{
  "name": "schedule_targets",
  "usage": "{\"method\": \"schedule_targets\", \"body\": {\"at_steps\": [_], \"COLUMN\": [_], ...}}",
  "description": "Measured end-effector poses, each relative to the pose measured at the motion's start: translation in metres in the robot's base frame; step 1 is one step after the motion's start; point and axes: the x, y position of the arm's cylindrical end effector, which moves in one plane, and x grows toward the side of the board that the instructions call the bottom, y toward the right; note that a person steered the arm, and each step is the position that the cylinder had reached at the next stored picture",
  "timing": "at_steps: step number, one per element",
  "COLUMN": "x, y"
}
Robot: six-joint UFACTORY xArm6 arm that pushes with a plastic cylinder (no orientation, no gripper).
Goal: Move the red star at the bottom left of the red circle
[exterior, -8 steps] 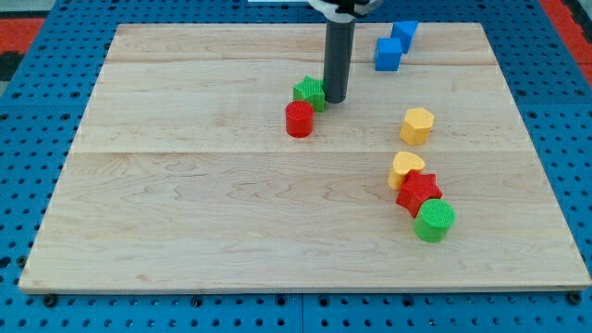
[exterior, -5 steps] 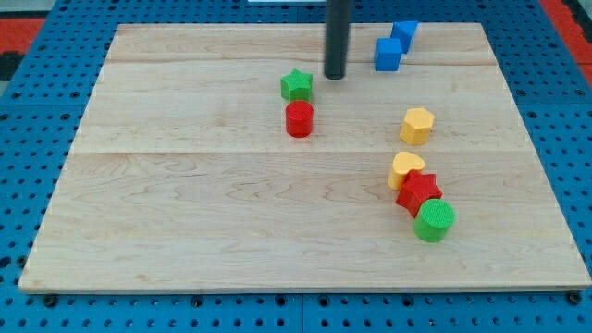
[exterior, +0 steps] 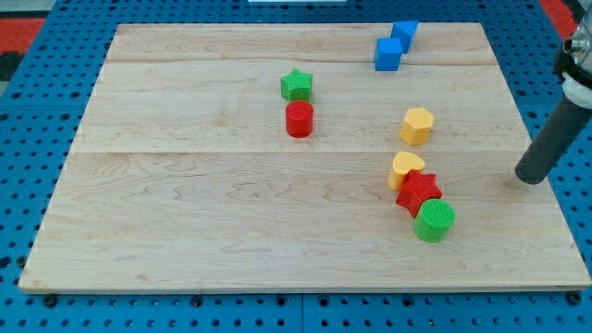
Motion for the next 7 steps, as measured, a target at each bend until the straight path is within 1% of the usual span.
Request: {"method": "schedule_targets", "body": {"at_steps": [1, 3, 4, 5, 7], "x": [0.005, 0.030, 0.030, 0.020, 0.060], "y": [-0.045, -0.112, -0.164, -0.214, -0.247]}}
